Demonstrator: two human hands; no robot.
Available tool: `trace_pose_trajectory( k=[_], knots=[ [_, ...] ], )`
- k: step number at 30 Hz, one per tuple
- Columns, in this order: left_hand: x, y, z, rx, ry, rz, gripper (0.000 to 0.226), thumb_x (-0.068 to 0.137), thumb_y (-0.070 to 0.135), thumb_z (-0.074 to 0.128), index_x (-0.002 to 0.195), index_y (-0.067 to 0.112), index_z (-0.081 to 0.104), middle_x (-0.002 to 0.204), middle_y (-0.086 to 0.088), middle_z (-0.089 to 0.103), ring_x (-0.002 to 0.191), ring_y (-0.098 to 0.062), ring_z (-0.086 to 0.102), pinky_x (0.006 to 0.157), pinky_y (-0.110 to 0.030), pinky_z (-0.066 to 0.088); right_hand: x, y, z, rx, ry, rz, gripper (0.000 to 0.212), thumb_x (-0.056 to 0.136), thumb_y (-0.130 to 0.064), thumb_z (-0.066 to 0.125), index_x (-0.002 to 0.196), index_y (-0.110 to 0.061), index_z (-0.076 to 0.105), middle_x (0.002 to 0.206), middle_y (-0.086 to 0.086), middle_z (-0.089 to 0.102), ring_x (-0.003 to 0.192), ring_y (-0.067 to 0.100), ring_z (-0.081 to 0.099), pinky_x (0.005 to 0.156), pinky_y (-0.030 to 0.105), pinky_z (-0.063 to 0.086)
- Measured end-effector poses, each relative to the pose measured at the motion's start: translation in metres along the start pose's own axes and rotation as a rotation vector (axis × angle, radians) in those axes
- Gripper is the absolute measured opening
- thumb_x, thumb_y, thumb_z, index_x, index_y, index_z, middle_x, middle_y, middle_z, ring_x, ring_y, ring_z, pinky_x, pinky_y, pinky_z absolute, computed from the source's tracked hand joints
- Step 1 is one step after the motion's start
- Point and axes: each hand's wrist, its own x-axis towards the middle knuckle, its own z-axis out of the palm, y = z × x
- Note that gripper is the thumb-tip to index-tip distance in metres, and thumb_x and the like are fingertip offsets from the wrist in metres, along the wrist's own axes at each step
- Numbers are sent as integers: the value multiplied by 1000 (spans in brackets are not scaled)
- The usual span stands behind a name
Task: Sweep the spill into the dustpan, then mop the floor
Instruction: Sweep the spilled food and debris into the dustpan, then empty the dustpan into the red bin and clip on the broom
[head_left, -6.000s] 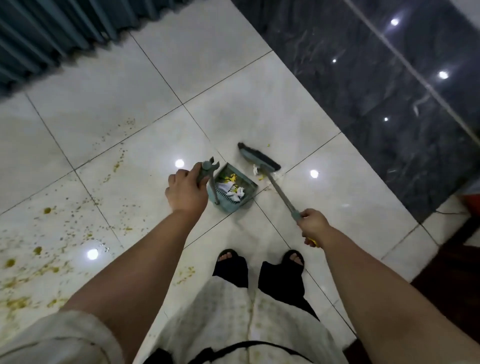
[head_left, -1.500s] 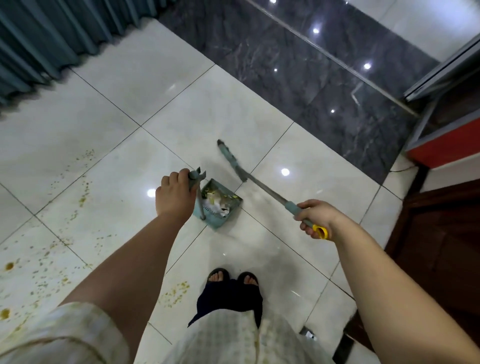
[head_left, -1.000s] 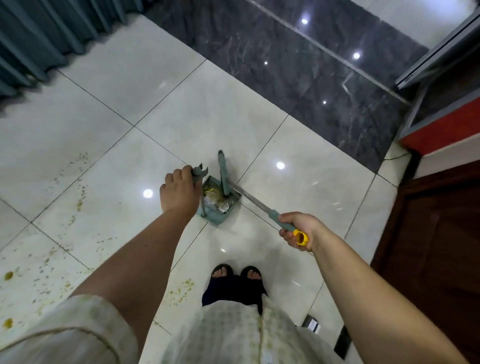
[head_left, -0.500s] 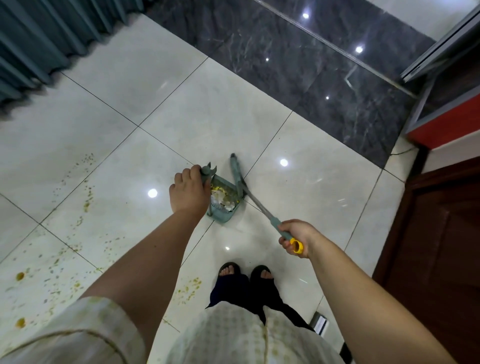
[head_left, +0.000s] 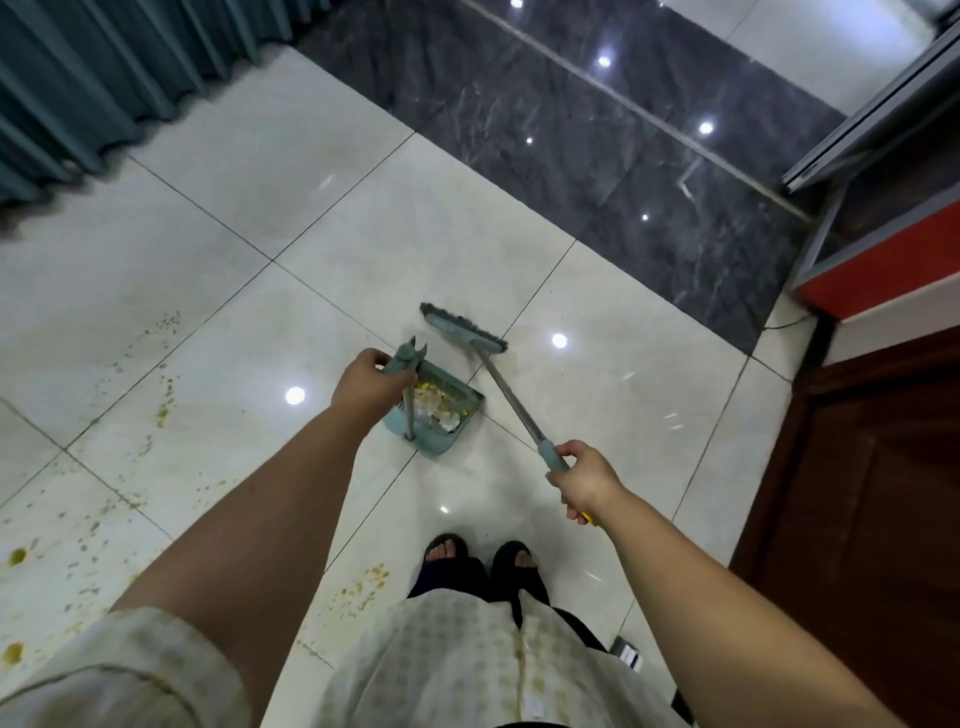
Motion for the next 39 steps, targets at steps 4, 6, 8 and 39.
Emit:
trace_pose_trajectory(
  k=[4, 6, 8, 39],
  knots=[
    [-4, 4, -3, -113, -132, -88, 19, 85, 22, 63, 95, 6, 63, 81, -11, 62, 63, -20, 54, 51, -24, 43, 6, 12, 22, -2, 27, -22, 38, 90, -13, 51, 124, -28, 49, 71, 8, 55, 42, 22, 45, 44, 23, 38],
    [-12, 3, -4, -138, -172, -105, 15, 87, 20, 61, 93, 6, 62, 74, -10, 59, 54, -19, 50, 39, -20, 36, 7, 19, 27, 8, 40, -33, 37, 89, -14, 53, 122, -30, 52, 69, 7, 55, 40, 22, 44, 46, 26, 40],
    [-18, -4, -1, -132, -152, -83, 13, 87, 20, 59, 89, 8, 59, 70, -10, 56, 50, -18, 46, 36, -19, 31, 6, 26, 26, 3, 43, -54, 37, 89, -16, 55, 122, -32, 53, 68, 6, 55, 39, 22, 44, 44, 26, 41],
    [-270, -31, 140, -829, 1129, -376, 15, 85, 20, 69, 78, 9, 62, 59, -5, 57, 51, -18, 52, 50, -29, 47, 8, -38, -70, -662, -427, -642, 34, 85, -18, 58, 114, -34, 52, 85, 13, 64, 43, 23, 53, 42, 24, 42]
  ],
)
